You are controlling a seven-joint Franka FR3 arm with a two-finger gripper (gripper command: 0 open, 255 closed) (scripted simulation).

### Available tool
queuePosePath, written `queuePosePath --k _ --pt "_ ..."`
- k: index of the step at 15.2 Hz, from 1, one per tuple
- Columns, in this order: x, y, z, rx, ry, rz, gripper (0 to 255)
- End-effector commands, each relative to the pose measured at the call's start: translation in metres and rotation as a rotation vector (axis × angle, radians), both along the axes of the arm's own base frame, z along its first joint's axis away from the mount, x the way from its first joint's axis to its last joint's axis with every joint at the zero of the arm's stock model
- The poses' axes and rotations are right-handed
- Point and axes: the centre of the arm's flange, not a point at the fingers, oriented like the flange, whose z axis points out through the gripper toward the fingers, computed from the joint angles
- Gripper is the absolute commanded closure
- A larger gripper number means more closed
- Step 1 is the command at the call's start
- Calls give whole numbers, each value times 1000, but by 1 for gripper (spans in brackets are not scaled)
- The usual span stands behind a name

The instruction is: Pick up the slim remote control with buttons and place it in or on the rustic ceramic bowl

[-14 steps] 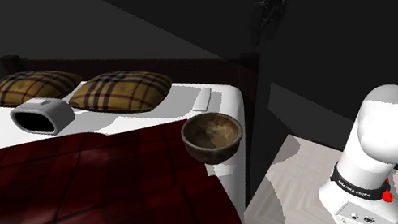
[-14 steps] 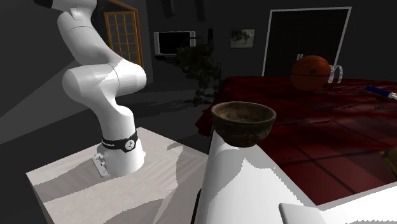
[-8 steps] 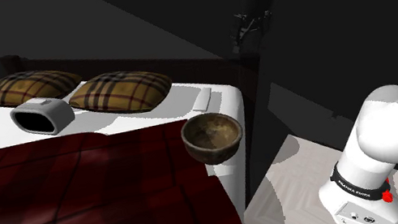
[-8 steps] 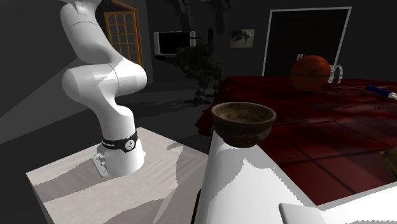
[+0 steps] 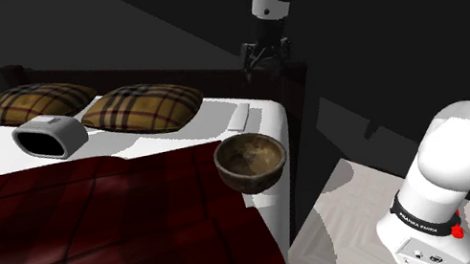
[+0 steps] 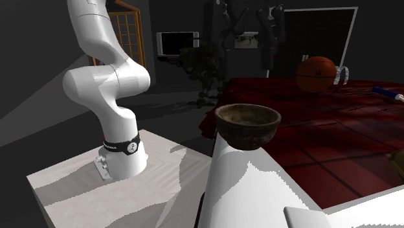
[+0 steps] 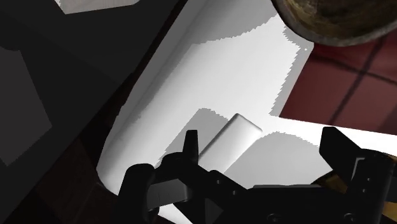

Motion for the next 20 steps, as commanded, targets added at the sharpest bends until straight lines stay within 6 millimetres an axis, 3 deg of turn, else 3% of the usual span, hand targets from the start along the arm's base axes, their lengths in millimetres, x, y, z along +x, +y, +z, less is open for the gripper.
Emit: queuePosePath --k 1,10,20 --pt "21 -3 -16 5 10 -66 0" --pt "112 -39 -92 23 59 -350 0" --pt "192 -105 -183 43 114 -666 0"
